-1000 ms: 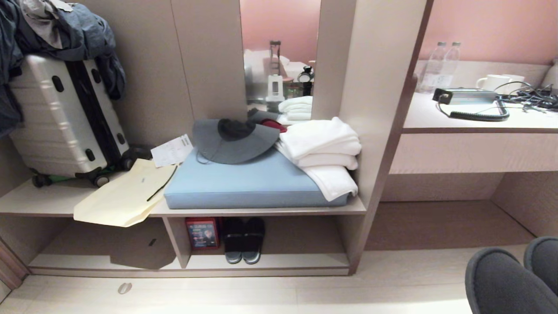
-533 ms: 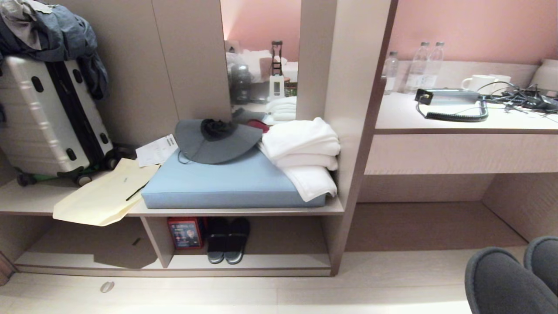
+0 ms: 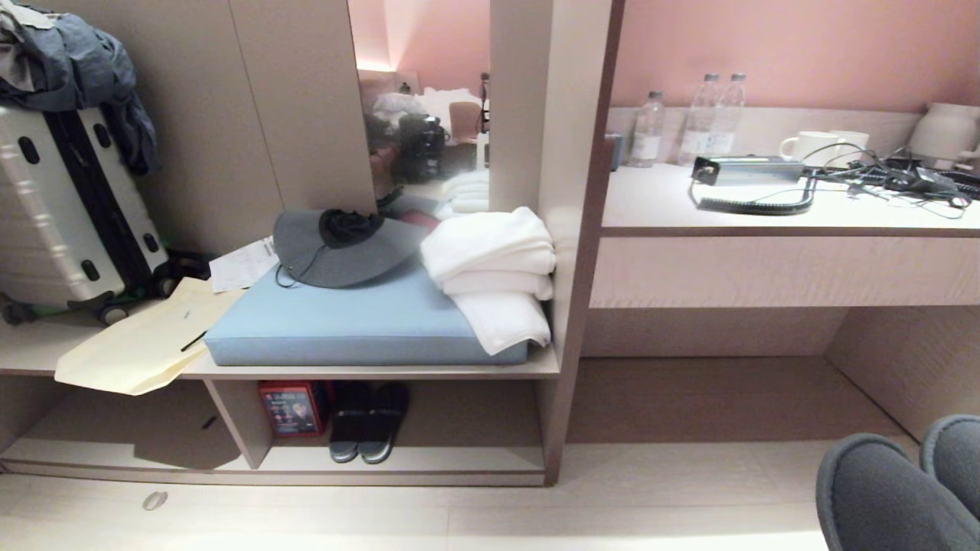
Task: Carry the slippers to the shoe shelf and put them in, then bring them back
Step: Place the slippers on the floor
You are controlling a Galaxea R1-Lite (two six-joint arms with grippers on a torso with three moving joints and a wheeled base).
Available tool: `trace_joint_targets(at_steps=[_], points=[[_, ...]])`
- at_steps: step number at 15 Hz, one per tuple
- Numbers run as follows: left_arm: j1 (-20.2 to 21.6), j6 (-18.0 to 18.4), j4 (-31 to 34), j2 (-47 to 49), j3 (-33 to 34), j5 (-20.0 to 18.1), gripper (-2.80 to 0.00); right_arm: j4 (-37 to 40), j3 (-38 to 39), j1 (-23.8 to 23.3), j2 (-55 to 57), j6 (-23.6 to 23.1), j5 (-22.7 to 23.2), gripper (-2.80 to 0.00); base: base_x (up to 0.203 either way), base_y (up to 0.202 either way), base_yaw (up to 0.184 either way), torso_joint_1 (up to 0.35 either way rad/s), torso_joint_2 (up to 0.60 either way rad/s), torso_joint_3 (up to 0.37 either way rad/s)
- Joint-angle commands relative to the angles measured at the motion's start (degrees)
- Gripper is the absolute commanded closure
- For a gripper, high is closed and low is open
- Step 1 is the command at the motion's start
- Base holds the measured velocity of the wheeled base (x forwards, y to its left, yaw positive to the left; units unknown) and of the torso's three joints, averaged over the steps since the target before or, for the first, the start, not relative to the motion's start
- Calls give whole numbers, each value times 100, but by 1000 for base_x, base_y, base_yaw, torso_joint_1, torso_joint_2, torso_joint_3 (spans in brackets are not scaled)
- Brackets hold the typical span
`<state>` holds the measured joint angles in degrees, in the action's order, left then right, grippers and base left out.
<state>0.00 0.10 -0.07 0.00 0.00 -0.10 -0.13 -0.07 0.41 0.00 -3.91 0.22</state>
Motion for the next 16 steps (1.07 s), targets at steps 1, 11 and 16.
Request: trace_joint_targets(at_steps=[1,11,16], points=[[0,-1,-1,0,0,1,0,-4,7,2,9,-5,4,0,0,-194,0,6,3,2],[0,-1,-1,0,0,1,0,-4,-1,2,9,4,-4,0,0,-196,3,3,4,3],[0,-10,-1,0,0,1,0,-4,-1,2,9,4,-4,0,0,-192,2,2,2,2]])
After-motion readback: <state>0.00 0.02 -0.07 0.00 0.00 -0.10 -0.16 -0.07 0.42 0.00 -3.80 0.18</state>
